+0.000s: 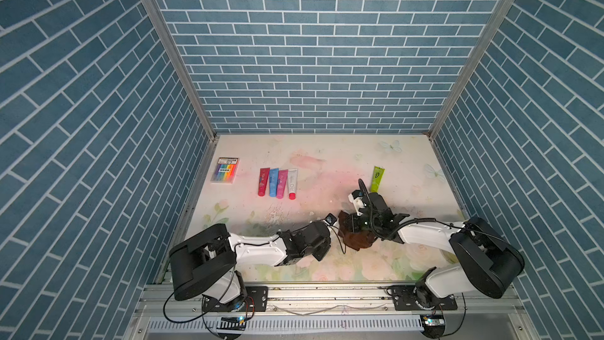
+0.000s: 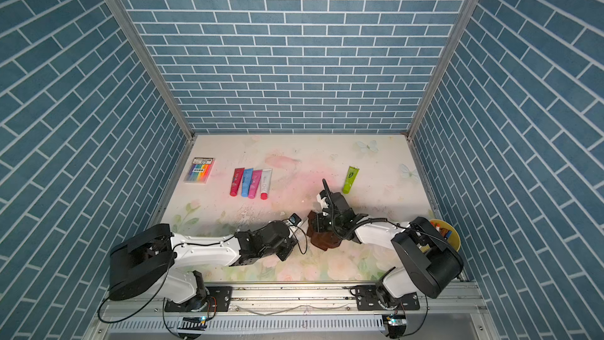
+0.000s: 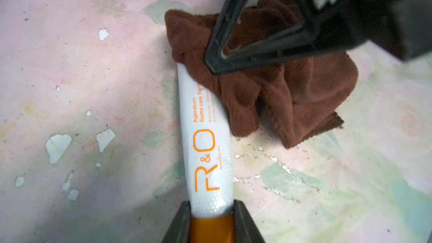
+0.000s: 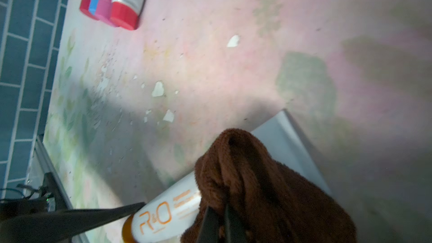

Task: Wipe the surface of the toothpaste tube
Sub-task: Wipe the dirt from the toothpaste tube.

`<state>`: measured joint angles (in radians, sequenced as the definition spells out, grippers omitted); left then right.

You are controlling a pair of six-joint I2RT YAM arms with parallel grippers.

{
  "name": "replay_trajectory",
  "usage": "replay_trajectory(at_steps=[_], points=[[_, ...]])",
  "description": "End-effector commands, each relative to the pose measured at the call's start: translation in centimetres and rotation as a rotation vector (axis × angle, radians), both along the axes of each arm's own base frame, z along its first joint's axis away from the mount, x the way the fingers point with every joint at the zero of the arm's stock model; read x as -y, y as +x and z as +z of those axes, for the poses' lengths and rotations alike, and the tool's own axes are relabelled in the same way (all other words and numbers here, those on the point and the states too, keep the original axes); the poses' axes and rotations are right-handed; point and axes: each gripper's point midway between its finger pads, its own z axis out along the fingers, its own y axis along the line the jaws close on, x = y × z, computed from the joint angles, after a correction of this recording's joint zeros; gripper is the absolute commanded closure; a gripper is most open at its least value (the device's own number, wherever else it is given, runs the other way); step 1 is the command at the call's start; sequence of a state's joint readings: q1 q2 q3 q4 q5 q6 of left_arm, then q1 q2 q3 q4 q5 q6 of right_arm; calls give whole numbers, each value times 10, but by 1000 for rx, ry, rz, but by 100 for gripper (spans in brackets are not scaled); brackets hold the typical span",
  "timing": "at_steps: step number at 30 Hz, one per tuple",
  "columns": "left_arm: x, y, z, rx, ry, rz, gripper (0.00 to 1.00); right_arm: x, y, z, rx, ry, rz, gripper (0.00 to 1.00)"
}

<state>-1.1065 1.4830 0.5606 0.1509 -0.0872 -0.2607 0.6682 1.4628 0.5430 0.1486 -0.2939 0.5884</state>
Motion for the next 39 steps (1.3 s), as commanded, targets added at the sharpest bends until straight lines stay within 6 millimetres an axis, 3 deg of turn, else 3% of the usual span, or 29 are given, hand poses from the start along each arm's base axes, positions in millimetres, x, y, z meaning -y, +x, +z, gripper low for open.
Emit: replay_trajectory(at_steps=[1, 4, 7, 14, 17, 21, 25, 31, 35, 39], points=[[-2, -8, -7, -15, 30, -27, 92, 68, -16, -59, -134, -332, -115, 100], [-1, -8, -7, -15, 31, -29, 92, 66, -14, -61, -135, -340, -101, 100], [-1, -9, -8, -15, 36, -32, 93, 44, -22, -55, -133, -271, -24, 100], [0, -8, -10, -18, 44, -30, 93, -14, -72, -40, -144, -161, 194, 100], [0, -8, -9, -16, 40, -29, 93, -32, -90, -34, -165, -94, 264, 100], [1, -9, -11, -19, 45, -33, 93, -43, -97, -28, -166, -48, 310, 100], [1, -8, -10, -16, 45, -31, 93, -30, -84, -35, -147, -116, 251, 100], [1, -9, -10, -17, 45, -35, 94, 29, -33, -52, -129, -284, 28, 100], [1, -10, -10, -18, 45, -37, 94, 54, -9, -46, -79, -363, -62, 100], [1, -9, -10, -17, 45, -37, 94, 43, -4, -41, -81, -337, -27, 100]])
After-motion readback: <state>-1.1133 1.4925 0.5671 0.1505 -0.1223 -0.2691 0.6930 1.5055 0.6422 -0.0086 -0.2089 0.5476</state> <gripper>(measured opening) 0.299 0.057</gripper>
